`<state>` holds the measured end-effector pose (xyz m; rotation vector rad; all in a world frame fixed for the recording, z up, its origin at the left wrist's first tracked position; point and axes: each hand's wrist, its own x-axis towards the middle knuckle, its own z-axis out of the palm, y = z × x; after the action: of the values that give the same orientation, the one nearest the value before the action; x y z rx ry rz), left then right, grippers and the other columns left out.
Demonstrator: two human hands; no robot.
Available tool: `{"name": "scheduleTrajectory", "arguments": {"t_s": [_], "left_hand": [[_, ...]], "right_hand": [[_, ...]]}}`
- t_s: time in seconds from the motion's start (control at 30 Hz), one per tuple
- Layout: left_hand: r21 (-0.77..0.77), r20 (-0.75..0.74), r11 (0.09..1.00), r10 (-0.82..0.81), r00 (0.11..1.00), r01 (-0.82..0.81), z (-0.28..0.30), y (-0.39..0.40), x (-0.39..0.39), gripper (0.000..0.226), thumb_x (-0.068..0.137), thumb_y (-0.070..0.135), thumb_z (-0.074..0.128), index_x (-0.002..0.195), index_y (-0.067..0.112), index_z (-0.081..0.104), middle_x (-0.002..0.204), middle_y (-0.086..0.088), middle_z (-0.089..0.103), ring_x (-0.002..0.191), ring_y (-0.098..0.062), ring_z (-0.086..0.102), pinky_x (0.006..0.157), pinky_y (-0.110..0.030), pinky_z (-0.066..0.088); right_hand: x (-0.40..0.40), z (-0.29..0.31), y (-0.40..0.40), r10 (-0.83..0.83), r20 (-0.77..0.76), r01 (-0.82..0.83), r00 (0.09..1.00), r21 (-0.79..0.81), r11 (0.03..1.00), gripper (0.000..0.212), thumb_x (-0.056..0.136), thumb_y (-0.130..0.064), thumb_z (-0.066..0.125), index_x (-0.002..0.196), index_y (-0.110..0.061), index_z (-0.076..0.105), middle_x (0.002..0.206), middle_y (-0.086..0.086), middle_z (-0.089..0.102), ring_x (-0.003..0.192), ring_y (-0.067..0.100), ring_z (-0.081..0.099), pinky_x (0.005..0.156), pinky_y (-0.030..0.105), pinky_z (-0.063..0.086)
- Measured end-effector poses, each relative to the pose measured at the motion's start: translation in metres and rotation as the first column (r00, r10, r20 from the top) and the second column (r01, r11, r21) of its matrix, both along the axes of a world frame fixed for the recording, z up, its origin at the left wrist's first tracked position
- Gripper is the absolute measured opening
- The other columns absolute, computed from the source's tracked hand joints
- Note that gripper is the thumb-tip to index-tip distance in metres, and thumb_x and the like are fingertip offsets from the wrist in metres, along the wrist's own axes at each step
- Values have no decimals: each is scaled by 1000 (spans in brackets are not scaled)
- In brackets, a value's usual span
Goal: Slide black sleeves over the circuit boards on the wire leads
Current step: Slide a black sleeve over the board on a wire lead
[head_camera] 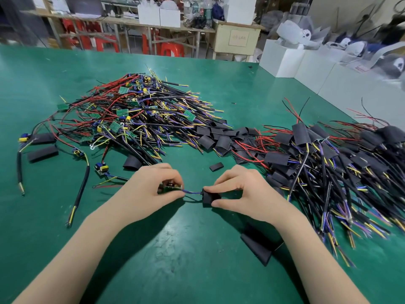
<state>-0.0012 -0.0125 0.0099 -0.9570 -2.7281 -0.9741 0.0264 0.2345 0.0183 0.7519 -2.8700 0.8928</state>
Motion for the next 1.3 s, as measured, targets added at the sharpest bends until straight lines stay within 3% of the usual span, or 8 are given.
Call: {"name": "scheduleTrajectory", "arguments": {"t_s": [0.13, 0.27, 0.37, 0.5, 0.63, 0.8, 1.07, 1.3], "left_hand": [[111, 22, 990, 86, 996, -88, -2, 2, 0, 9, 80, 21, 78, 81, 20, 69, 77, 2, 57, 62, -10, 49, 58, -14, 35], [257, 58, 953, 151, 987, -161, -2, 7, 2, 13, 75, 14, 82, 81, 22, 74, 76, 5, 57, 61, -9, 52, 58, -9, 38], [375, 222, 921, 23, 975, -107, -1, 14, 5, 15, 77, 23, 77, 91, 21, 77, 90, -1, 65, 74, -13, 66, 73, -22, 52], [497, 372, 860, -96, 923, -111, 0, 20, 8, 21, 80, 4, 73, 98, 14, 74, 98, -7, 71, 83, -13, 69, 79, -19, 52], [528, 439, 822, -50, 897, -213, -1, 18, 7, 21, 76, 1, 77, 95, 9, 70, 95, -6, 73, 79, -12, 67, 80, -23, 54], [535, 512, 799, -48, 858, -274, -3, 19, 8, 19, 72, 0, 80, 86, 7, 69, 88, -10, 73, 75, -14, 67, 76, -22, 56], [545, 651, 752, -101, 753, -371, -4, 18, 6, 20, 69, 6, 81, 85, 8, 70, 85, -12, 74, 74, -19, 71, 60, -18, 53], [492, 536, 847, -111, 837, -202, -2, 17, 6, 36, 66, -7, 82, 95, 8, 67, 93, -2, 73, 85, -10, 69, 76, -15, 51]], "right_hand": [[0, 0, 1, -34, -114, 30, 993, -37, 999, 35, 74, -32, 81, 108, -28, 73, 93, -9, 69, 85, 17, 56, 81, 31, 45], [-1, -1, -5, -98, -187, 65, 977, -177, 982, 33, 74, -26, 82, 107, -25, 74, 90, -4, 67, 69, 1, 48, 64, 15, 38], [0, -2, -12, -98, -211, 55, 973, -202, 978, 33, 73, -19, 82, 105, -22, 75, 91, -3, 66, 60, 3, 38, 60, 8, 31], [1, -2, -18, -128, -178, 77, 976, -269, 960, 32, 71, -14, 83, 103, -16, 76, 91, 0, 67, 62, 12, 52, 61, 8, 35], [2, 0, -18, -127, -68, 98, 990, -327, 940, 34, 71, -13, 83, 103, -18, 76, 95, -2, 67, 64, 13, 58, 46, 19, 46], [2, -2, -19, -75, -107, 51, 991, -216, 975, 33, 71, -11, 83, 102, -17, 76, 93, -1, 66, 62, 11, 51, 58, 5, 36], [4, 2, -18, 12, -122, -38, 993, -212, 976, 33, 73, -3, 80, 103, -16, 75, 92, 1, 65, 61, 10, 49, 58, 9, 38], [3, 0, -18, -150, -122, 122, 981, -211, 970, 34, 71, -11, 82, 104, -15, 75, 92, 0, 67, 71, 10, 55, 56, 9, 42]]}}
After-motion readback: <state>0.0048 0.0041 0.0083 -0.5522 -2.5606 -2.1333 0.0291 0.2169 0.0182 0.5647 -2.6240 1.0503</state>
